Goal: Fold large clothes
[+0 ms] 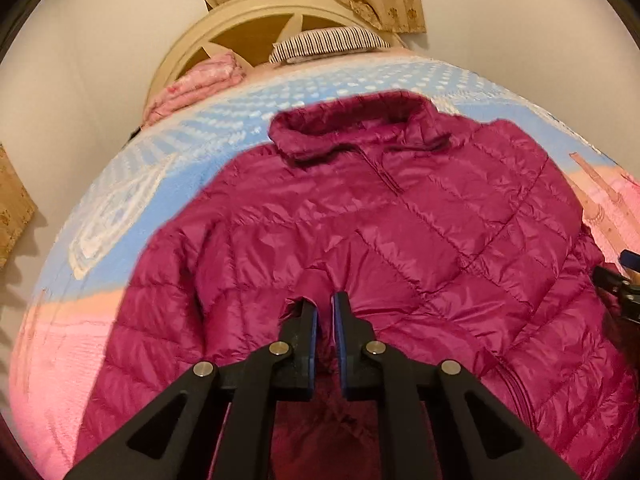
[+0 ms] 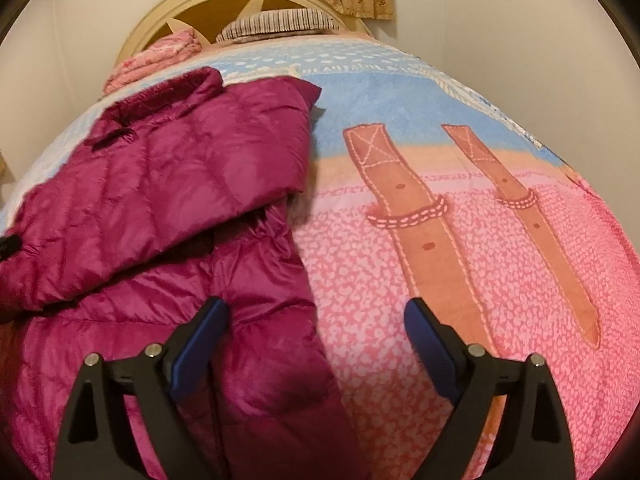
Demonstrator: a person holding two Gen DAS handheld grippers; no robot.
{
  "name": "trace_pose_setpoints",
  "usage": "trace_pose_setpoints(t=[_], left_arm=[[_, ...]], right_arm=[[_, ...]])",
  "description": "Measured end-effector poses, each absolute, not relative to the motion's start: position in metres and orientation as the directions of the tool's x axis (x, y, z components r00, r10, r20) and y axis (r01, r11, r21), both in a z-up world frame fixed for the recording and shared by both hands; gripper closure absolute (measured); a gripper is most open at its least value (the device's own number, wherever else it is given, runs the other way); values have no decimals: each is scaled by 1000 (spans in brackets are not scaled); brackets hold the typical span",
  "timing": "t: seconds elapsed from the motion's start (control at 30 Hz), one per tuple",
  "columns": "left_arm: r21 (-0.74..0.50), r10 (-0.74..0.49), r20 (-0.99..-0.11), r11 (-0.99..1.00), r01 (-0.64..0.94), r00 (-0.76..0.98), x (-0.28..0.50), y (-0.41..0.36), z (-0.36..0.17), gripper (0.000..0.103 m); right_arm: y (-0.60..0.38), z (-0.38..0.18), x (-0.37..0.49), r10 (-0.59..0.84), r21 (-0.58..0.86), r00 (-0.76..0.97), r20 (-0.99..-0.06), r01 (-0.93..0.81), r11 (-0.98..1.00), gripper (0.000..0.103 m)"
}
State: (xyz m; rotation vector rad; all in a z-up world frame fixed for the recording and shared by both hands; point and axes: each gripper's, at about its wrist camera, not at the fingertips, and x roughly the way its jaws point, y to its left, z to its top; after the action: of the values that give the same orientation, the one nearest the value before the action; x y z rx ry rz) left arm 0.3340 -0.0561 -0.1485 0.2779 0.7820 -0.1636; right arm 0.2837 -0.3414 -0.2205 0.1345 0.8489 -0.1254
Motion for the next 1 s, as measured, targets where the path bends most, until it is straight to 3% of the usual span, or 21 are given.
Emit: trace_pose_setpoints(t=[0.07, 0.1, 0.13, 0.2, 0.27, 0.47, 0.6, 0.73, 1.0], left_arm=[[220, -27, -662, 948, 228, 749, 327, -54, -135, 87], [232, -19, -638, 949, 216, 769, 325, -52, -129, 69], [247, -3, -608, 950, 192, 794, 323, -51, -123, 36], [252, 30, -535, 960, 125, 844, 321, -45, -109, 8], [224, 19, -496, 969, 107, 868, 321, -42, -100, 8], [169, -9, -562, 977, 126, 827, 346, -72, -113, 8], [217, 23, -604, 966, 137, 797, 362, -94, -146, 8], [221, 60, -658, 968, 116, 750, 376, -90, -177, 8], [110, -8, -750, 985, 136, 662, 392, -76, -206, 6]], right_arm=[[-345, -212, 275, -34, 90, 679, -733, 146, 985, 10], [-346, -207, 271, -37, 87, 688, -725, 144, 986, 10], [-349, -200, 268, -37, 83, 696, -717, 138, 987, 10], [-354, -188, 267, -32, 89, 707, -707, 134, 987, 22], [-358, -172, 274, -34, 86, 712, -701, 132, 987, 26], [-348, -149, 326, -17, 73, 742, -670, 89, 993, 41], [-337, -163, 366, 46, 109, 755, -654, 34, 993, 41], [-321, -195, 390, 79, 103, 706, -703, -9, 995, 41], [-319, -224, 394, 63, 84, 665, -744, 0, 996, 41]])
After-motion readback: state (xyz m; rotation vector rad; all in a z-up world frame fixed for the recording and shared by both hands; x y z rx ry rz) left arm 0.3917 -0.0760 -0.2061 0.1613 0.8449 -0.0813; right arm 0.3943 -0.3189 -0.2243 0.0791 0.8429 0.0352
